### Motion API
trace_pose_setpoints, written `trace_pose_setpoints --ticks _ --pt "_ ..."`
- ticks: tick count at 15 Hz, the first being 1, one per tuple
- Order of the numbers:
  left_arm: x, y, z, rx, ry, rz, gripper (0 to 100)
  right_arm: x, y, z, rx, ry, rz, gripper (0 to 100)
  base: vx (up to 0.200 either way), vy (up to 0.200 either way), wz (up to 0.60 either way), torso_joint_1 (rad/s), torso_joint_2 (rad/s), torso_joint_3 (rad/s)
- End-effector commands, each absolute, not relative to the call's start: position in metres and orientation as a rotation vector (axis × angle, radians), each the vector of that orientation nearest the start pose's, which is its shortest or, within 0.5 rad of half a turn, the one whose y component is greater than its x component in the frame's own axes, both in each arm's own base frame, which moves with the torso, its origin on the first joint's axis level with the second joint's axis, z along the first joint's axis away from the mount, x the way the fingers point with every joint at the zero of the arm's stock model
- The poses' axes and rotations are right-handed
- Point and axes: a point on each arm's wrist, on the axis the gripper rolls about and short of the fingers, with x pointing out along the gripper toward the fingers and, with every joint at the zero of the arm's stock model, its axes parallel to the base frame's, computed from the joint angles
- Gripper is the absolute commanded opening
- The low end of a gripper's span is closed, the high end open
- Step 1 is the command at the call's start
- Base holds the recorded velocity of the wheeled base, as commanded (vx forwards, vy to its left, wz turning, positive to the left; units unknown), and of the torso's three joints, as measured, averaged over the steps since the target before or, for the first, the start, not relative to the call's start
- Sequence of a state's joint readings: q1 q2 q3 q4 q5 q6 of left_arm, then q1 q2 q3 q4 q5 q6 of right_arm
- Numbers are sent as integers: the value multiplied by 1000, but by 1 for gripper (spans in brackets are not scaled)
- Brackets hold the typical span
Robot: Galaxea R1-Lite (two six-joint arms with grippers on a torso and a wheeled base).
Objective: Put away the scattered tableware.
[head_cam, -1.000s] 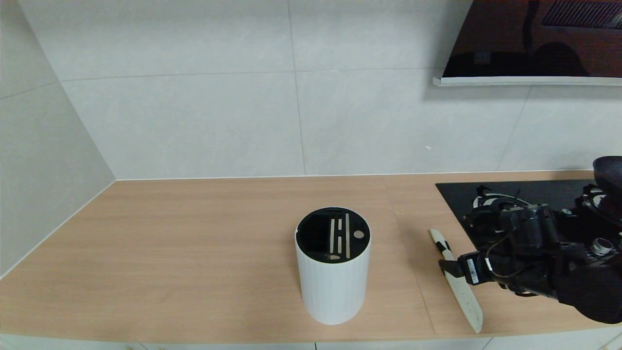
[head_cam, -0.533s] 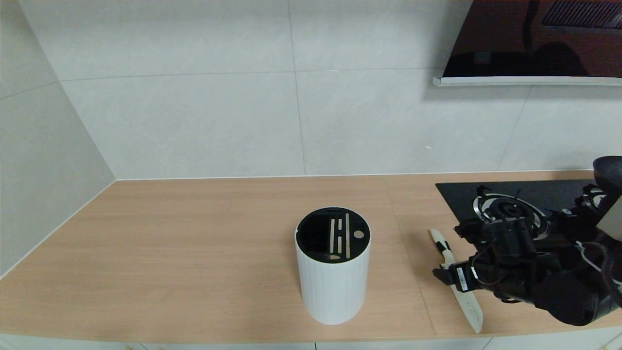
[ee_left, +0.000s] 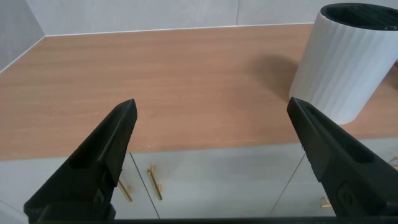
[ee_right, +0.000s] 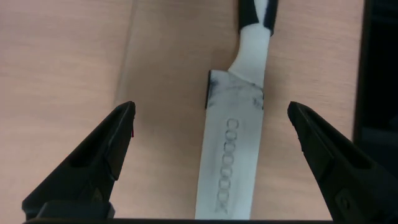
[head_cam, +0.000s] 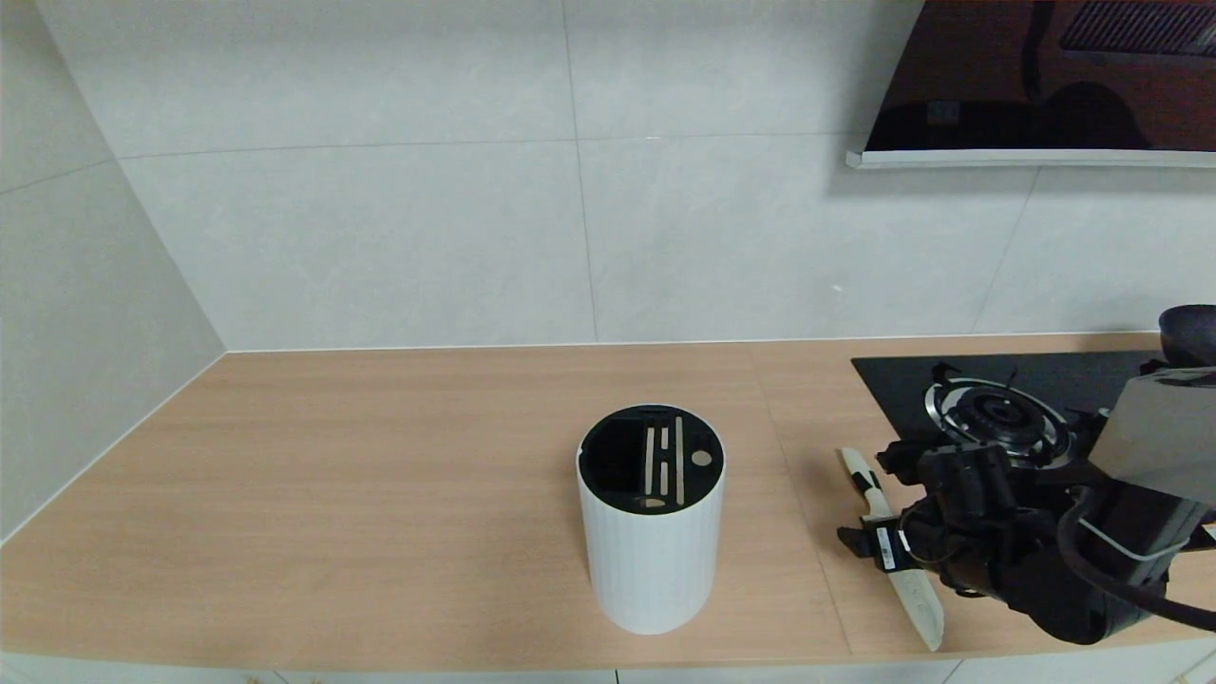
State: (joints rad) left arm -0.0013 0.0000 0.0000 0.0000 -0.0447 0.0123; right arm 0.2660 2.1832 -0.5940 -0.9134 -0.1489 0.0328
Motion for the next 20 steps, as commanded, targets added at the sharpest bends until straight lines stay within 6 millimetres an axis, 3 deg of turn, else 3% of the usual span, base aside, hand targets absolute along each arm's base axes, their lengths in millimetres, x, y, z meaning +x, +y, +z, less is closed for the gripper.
trace_pose_setpoints --ticks 1,8,20 --pt "-23 -1 76 12 1 -46 100 317 82 -6 -111 689 92 100 0 0 0 0 0 0" --pt "-23 -1 76 12 1 -46 100 330 77 -11 -78 679 32 100 0 0 0 0 0 0" --pt "-23 -1 76 12 1 -46 100 333 77 -16 -80 677 25 100 0 0 0 0 0 0"
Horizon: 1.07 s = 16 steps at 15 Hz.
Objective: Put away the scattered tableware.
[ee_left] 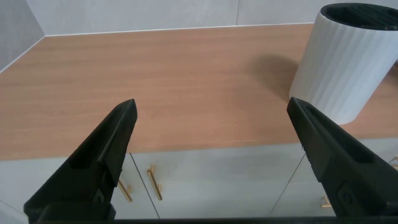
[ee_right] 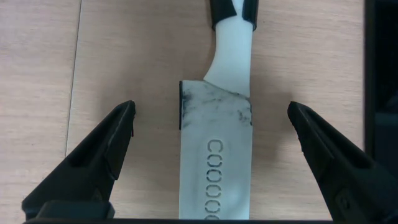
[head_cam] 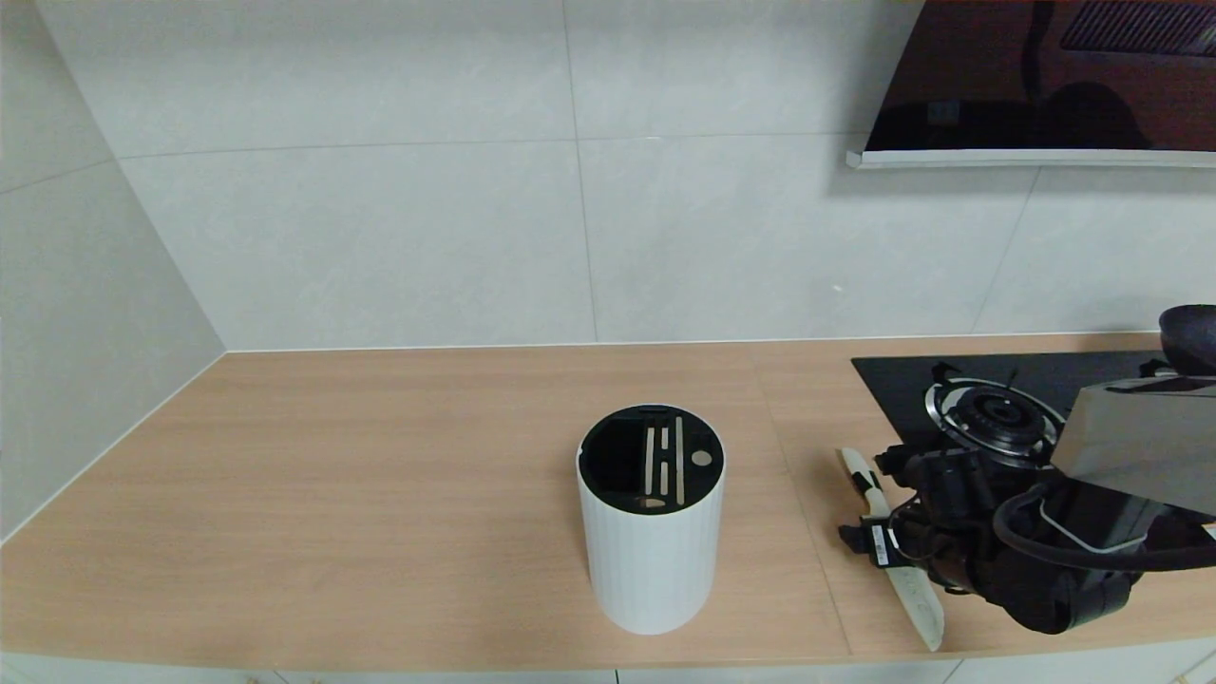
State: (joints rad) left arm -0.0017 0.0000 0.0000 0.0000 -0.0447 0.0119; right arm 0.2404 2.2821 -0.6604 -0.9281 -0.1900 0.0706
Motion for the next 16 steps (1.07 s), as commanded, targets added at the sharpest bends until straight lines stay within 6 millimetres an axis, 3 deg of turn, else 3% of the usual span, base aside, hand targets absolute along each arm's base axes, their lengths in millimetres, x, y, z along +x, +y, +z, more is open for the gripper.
trace_pose_setpoints --ticks 1,2,11,14,16 --pt "-23 -1 76 12 1 -46 100 333 77 -17 -80 678 25 100 0 0 0 0 0 0" --pt "-23 -1 76 12 1 -46 100 333 77 -17 -80 680 23 0 0 0 0 0 0 0" --pt "-23 -1 76 12 1 -43 100 335 73 -19 -83 680 2 0 0 0 0 0 0 0" --pt "-23 -1 76 11 1 -43 100 333 73 -3 -74 641 3 0 0 0 0 0 0 0" --pt "-23 -1 76 12 1 -43 100 327 72 23 -61 583 7 0 0 0 0 0 0 0"
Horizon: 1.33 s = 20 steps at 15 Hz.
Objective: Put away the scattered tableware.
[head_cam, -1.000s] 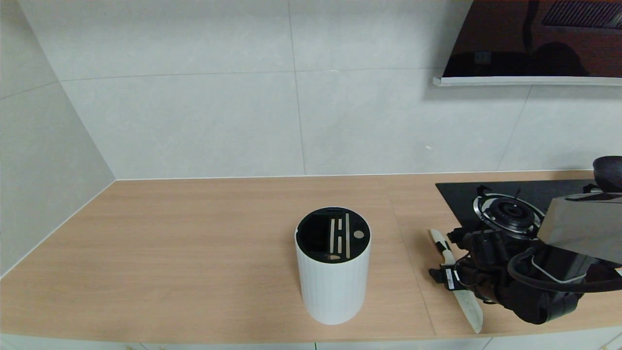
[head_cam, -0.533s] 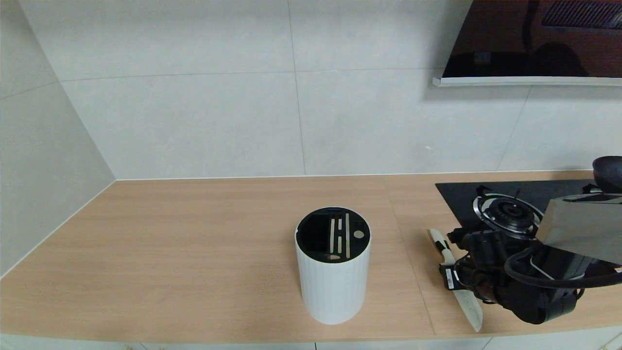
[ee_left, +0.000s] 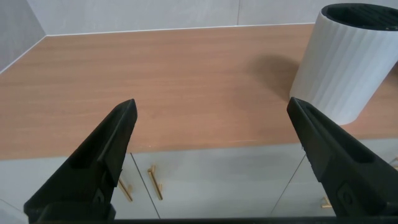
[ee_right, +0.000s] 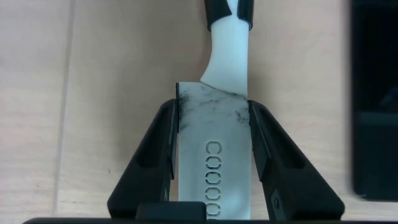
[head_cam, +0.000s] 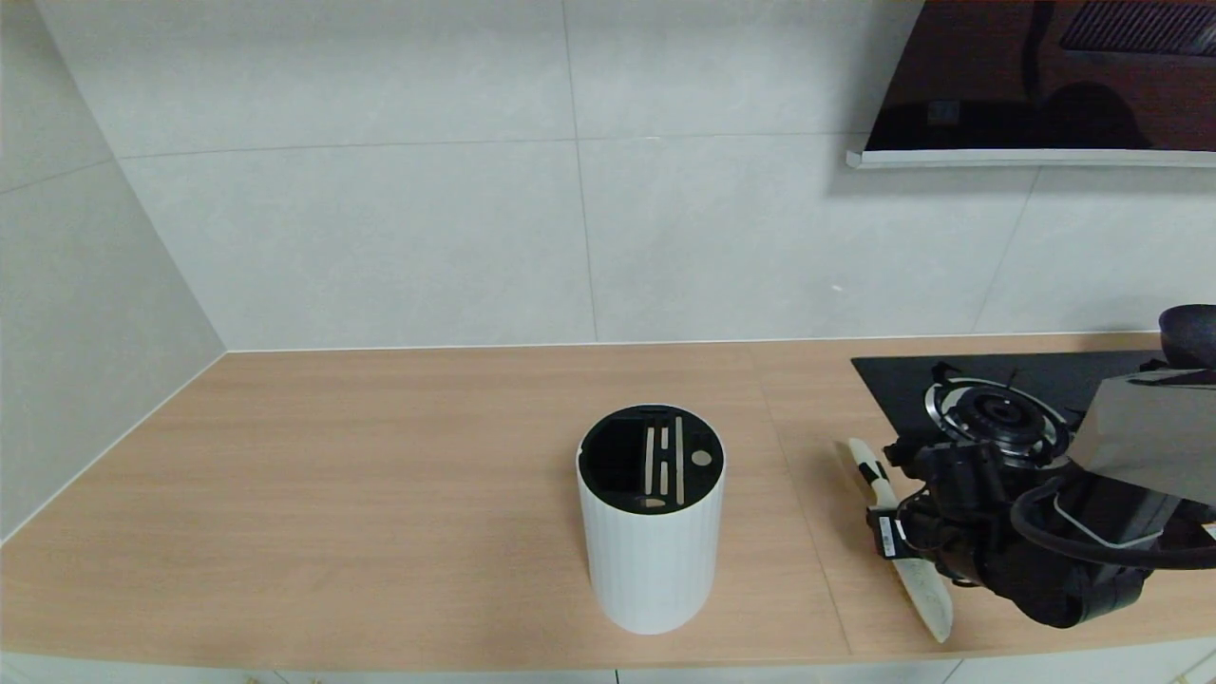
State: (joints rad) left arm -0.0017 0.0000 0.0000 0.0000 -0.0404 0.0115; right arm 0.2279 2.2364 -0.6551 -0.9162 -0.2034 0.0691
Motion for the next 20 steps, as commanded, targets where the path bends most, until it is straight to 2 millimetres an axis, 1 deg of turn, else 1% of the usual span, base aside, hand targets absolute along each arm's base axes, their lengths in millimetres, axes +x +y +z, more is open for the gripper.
trace_pose_setpoints --ticks 1,2,3,4,6,8,10,13,14,15,16,17,18,19,20 --pt "-23 -1 76 12 1 -41 100 324 72 35 -53 552 9 0 0 0 0 0 0 0" --pt "-23 -1 76 12 1 -41 100 320 72 49 -45 514 13 0 0 0 0 0 0 0" --pt "-23 -1 76 12 1 -41 100 318 72 52 -44 507 15 0 0 0 0 0 0 0" --pt "-23 -1 76 14 1 -43 100 309 75 71 -38 460 32 0 0 0 0 0 0 0" --pt "-23 -1 76 14 1 -43 100 298 77 90 -29 414 49 0 0 0 0 0 0 0" --pt "-23 -1 76 15 0 -43 100 290 75 96 -28 399 52 0 0 0 0 0 0 0" --pt "-23 -1 76 14 0 -43 100 288 74 100 -31 387 52 0 0 0 0 0 0 0" --pt "-23 -1 76 15 -3 -43 100 280 72 118 -18 333 58 0 0 0 0 0 0 0" --pt "-26 -1 86 13 -37 -43 100 277 72 126 -12 308 61 0 0 0 0 0 0 0" --pt "-31 -1 100 13 -78 -49 100 275 72 131 -7 289 63 0 0 0 0 0 0 0" --pt "-33 -1 112 14 -62 -69 100 275 74 141 -5 268 73 0 0 0 0 0 0 0" --pt "-33 -1 119 15 -39 -95 100 276 75 145 -4 262 75 0 0 0 0 0 0 0" --pt "-31 -2 140 15 11 -224 100 285 78 160 7 228 83 0 0 0 0 0 0 0" --pt "-29 -4 158 13 20 -338 100 291 80 170 11 212 85 0 0 0 0 0 0 0" --pt "-19 -6 181 6 51 -431 100 297 83 181 13 201 90 0 0 0 0 0 0 0"
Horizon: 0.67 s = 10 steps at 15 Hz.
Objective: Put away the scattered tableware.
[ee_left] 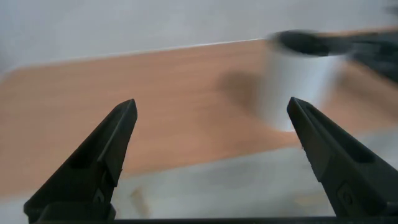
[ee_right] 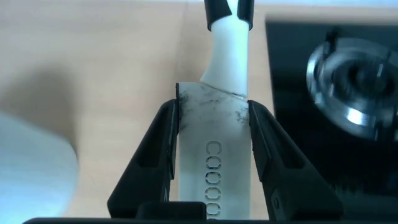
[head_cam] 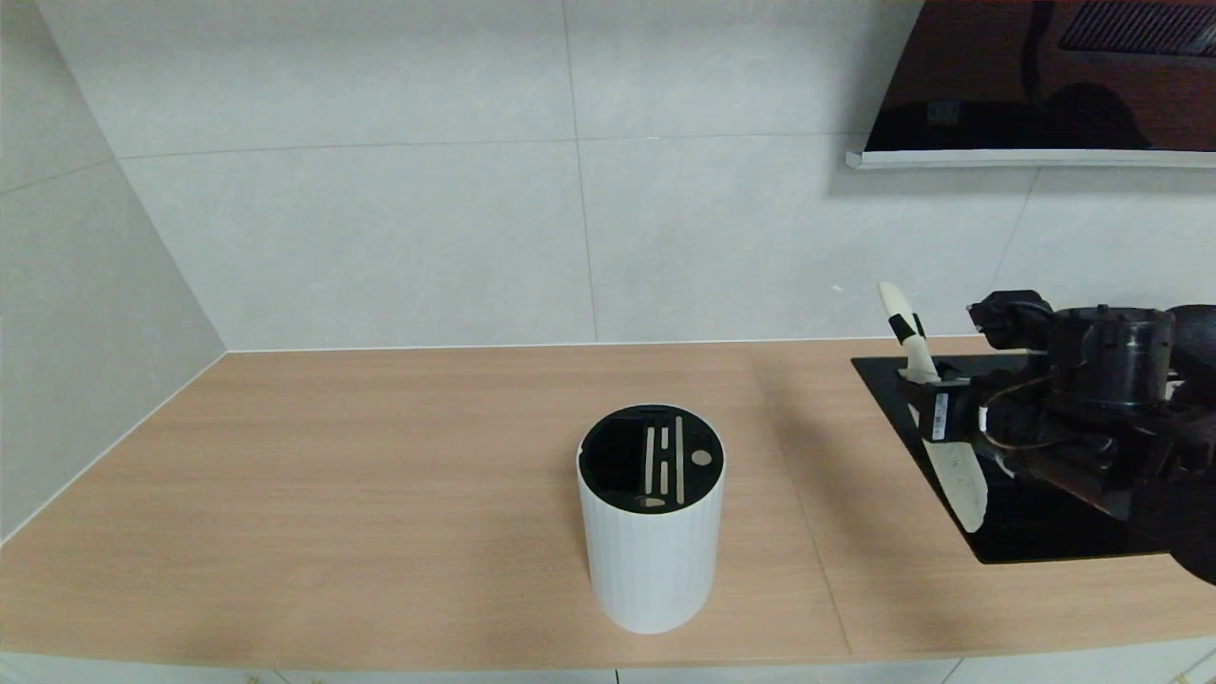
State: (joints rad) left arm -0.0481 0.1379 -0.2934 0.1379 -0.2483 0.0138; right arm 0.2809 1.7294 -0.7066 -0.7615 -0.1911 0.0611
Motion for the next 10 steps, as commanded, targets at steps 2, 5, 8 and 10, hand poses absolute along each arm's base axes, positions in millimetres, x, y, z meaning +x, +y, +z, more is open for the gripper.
trace_pose_setpoints --ticks 2,5,8,10 --pt "11 -11 213 -11 128 -554 100 303 98 198 12 191 132 0 0 0 0 0 0 0" --pt "73 -21 237 -52 231 -758 100 305 124 208 16 178 208 0 0 0 0 0 0 0" --pt "119 -34 230 -110 287 -833 100 283 142 219 20 156 287 0 0 0 0 0 0 0" --pt "136 -51 226 -200 345 -892 100 266 162 221 15 152 367 0 0 0 0 0 0 0"
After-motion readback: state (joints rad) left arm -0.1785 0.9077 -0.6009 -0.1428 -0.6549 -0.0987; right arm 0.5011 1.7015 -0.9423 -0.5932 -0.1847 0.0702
